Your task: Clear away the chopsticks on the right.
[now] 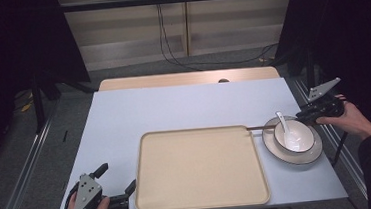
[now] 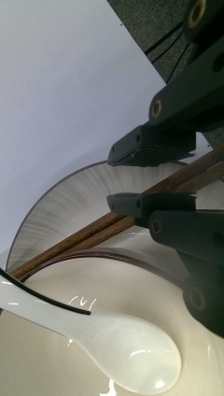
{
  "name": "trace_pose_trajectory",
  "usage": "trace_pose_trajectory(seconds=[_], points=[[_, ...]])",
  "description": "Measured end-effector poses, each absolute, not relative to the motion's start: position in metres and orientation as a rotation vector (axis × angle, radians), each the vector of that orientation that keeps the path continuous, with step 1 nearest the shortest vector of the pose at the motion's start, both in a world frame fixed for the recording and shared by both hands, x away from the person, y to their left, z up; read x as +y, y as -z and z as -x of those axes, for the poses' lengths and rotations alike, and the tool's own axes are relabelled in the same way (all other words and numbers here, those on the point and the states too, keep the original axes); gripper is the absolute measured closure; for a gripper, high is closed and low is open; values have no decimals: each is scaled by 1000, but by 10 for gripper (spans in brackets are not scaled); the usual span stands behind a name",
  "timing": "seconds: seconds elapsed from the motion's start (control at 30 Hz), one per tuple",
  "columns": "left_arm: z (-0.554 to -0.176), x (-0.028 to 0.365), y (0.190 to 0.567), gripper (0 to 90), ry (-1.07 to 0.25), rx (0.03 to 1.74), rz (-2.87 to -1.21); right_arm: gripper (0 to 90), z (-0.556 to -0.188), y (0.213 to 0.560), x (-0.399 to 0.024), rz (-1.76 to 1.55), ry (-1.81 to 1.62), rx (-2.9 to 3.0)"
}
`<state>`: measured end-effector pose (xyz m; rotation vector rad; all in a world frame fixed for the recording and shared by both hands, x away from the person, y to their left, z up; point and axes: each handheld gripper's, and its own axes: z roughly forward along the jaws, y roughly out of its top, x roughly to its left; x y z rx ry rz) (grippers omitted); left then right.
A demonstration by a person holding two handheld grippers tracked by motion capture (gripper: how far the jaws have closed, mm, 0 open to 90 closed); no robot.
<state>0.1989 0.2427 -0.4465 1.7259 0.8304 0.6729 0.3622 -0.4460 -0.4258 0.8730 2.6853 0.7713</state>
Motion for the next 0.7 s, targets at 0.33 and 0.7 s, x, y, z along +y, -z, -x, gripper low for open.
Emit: trace_pose_trajectory(seconds=[0.33,0.7], points=[[-199,245,446,14,-671,828,-1722,776,-360,425,-446,-829,-739,2685],[-200,246,447,14,-663,835,-1719,789,-359,425,-447,-795,-758,2705]])
